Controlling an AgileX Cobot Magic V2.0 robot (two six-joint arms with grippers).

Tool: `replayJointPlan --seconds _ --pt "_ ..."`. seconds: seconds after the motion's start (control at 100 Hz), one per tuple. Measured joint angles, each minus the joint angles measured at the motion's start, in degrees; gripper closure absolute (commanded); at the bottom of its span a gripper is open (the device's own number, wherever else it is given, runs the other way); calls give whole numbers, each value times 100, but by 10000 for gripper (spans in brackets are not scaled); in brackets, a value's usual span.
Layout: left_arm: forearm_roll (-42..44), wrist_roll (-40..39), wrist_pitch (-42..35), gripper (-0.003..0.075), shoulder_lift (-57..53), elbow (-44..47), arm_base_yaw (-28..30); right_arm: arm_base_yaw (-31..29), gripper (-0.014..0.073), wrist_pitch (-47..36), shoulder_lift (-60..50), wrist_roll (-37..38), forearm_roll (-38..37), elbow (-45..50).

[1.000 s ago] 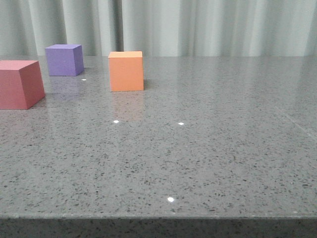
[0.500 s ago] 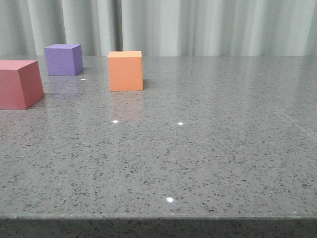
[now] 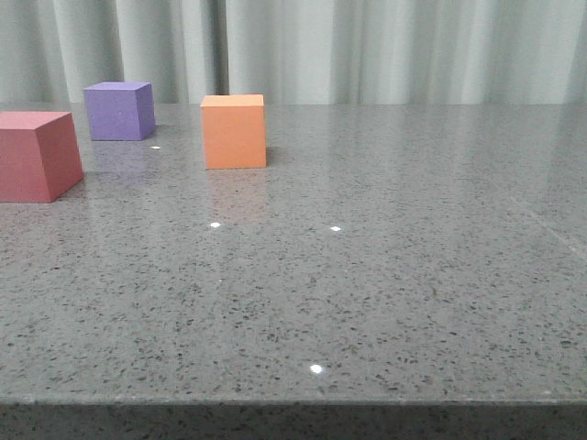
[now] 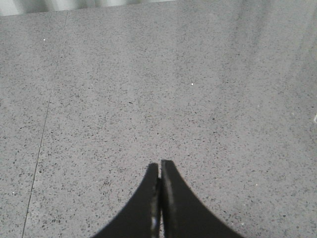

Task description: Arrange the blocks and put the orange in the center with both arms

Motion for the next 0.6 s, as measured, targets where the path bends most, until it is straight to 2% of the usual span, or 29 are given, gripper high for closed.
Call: replayJointPlan --seconds 0.18,0.43,0.52,0.57,0.6 --pt "4 0 665 741 869 -680 0 0 662 10 0 0 0 0" --pt "4 0 903 725 1356 -725 0 0 662 10 0 0 0 0" --pt "4 0 917 627 1426 -725 0 0 662 10 0 0 0 0" --pt "4 0 917 540 1435 -725 0 0 662 10 0 0 0 0" --pt "4 0 917 461 1435 -725 0 0 662 10 0 0 0 0"
